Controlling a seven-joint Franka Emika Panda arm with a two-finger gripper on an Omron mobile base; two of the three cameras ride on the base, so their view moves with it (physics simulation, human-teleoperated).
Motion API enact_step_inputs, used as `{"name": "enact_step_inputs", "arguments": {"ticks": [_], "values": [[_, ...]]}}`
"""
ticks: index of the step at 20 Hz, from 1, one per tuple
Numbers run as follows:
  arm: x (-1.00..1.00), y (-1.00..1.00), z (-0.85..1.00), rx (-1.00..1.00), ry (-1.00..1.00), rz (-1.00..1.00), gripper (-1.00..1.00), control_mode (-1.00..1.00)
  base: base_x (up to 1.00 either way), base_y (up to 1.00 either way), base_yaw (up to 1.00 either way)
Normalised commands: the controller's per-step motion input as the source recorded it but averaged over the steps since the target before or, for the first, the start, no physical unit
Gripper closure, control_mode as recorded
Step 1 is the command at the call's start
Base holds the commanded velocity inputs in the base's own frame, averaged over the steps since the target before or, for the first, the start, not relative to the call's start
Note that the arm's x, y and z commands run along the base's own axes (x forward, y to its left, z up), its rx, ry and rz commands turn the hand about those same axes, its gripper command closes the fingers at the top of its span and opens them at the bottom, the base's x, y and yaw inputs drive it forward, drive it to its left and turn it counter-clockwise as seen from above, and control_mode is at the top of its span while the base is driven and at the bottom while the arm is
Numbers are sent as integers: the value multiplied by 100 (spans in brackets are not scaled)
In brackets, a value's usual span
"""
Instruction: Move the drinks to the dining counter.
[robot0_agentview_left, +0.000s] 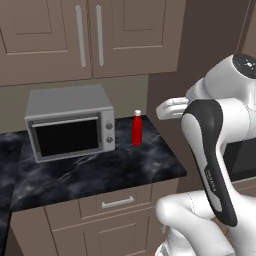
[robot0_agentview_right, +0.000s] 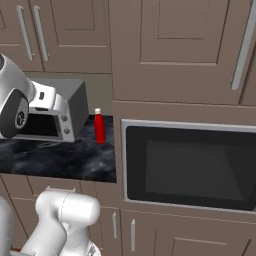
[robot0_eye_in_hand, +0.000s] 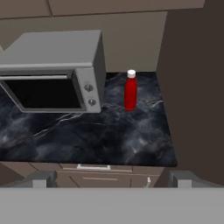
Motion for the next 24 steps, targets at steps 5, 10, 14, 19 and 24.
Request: {"name": "enact_step_inputs", "arguments": {"ticks": [5,10,14,19,24], "values": [[0,0,0,0,0,0,-100,100,57,0,0],[45,0,-41,0,0,0,-100,-100,12,0,0],[54,0,-52,0,0,0,-100,-100,0,0,0],[48,0,-50,0,0,0,-100,-100,0,0,0],[41,-7,-36,-2,0,0,-100,-100,0,0,0]]}}
